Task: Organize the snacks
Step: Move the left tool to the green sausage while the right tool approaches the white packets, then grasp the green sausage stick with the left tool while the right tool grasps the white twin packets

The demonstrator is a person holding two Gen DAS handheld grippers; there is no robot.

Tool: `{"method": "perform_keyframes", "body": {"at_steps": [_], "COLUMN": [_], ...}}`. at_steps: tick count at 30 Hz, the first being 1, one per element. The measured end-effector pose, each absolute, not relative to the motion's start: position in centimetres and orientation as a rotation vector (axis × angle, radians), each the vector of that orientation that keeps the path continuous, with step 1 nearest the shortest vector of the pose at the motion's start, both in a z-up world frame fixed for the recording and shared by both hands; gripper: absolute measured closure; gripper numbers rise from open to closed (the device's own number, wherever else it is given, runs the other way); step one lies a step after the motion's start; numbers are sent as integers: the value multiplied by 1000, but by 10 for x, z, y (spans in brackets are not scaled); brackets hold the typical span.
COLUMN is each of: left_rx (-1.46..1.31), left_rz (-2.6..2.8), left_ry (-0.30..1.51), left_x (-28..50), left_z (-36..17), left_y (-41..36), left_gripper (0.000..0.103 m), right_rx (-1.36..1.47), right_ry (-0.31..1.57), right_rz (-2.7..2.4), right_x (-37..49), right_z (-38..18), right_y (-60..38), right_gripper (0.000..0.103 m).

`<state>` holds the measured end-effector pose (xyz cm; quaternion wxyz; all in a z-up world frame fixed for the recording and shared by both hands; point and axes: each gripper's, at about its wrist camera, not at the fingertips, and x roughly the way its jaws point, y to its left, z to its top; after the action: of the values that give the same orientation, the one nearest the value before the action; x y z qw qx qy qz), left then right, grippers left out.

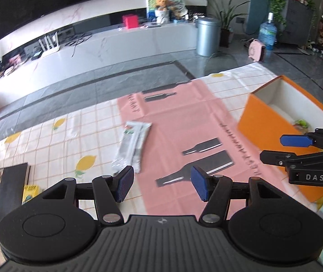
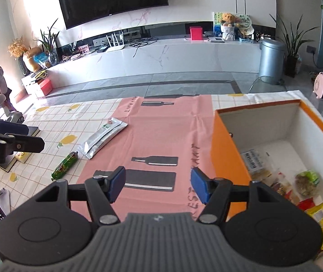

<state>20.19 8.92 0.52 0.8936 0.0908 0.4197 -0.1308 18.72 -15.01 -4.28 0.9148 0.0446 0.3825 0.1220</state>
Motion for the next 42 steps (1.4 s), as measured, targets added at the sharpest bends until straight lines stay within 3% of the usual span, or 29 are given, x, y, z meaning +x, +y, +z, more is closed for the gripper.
{"method": "perform_keyframes", "body": {"at_steps": [5,9,21,31,42], "left_rx": [161,158,87,56,-77], "left_rz": [-220,-162,-60,-63,30], "left_ry": [926,967,1014,938,888], "left_x": [218,227,250,258,265], "left_z": [-21,-43,-107,-124,-128], "left_y": [114,127,148,153,174], "left_gripper": [35,44,52,74,77], "right_rx": [80,71,72,76,101], "right_ry": [805,813,842,857,868], "right_rz": [284,314,377,408,393], "right_x": [206,220,275,311,351], "right_z": [-59,-70,-109,-135,-157], "right_y": [-121,-99,-46,-17,11], "right_gripper": [42,42,42,38,32]}}
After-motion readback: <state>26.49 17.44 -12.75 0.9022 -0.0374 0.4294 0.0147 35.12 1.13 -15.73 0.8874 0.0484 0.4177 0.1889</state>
